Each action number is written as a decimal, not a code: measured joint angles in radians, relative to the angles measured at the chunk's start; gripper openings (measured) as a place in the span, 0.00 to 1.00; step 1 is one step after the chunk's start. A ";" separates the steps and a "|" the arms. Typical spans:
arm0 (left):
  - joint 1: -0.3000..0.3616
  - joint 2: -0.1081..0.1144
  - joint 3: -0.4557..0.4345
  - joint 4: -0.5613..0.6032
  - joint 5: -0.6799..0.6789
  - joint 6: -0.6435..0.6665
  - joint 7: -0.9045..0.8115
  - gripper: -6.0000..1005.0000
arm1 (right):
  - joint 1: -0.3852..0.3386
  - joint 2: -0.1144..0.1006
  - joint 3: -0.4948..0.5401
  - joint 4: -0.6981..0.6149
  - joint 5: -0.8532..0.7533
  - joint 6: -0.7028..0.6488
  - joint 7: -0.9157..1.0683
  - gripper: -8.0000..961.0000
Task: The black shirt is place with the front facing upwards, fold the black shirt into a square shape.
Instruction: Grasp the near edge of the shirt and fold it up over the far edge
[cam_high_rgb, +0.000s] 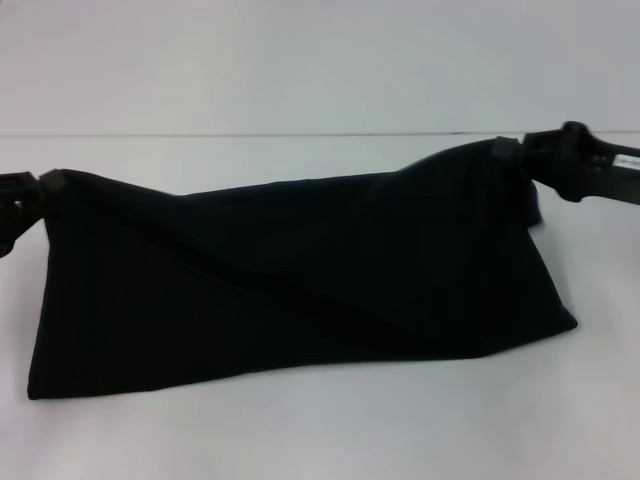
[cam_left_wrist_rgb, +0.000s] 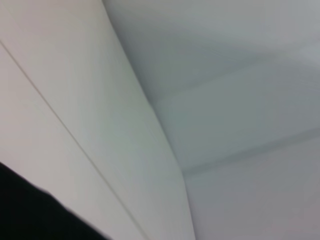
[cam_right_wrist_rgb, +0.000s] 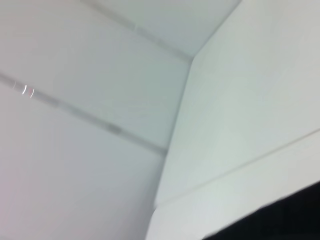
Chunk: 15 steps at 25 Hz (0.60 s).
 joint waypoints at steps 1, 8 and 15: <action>0.004 -0.010 -0.002 -0.007 -0.025 -0.026 0.013 0.06 | -0.001 0.013 0.000 0.005 0.013 0.037 -0.016 0.02; 0.004 -0.068 -0.007 -0.032 -0.127 -0.203 0.098 0.07 | 0.012 0.108 0.004 0.013 0.073 0.285 -0.130 0.02; -0.010 -0.086 -0.006 -0.053 -0.177 -0.302 0.157 0.07 | 0.010 0.123 -0.002 0.036 0.126 0.396 -0.190 0.02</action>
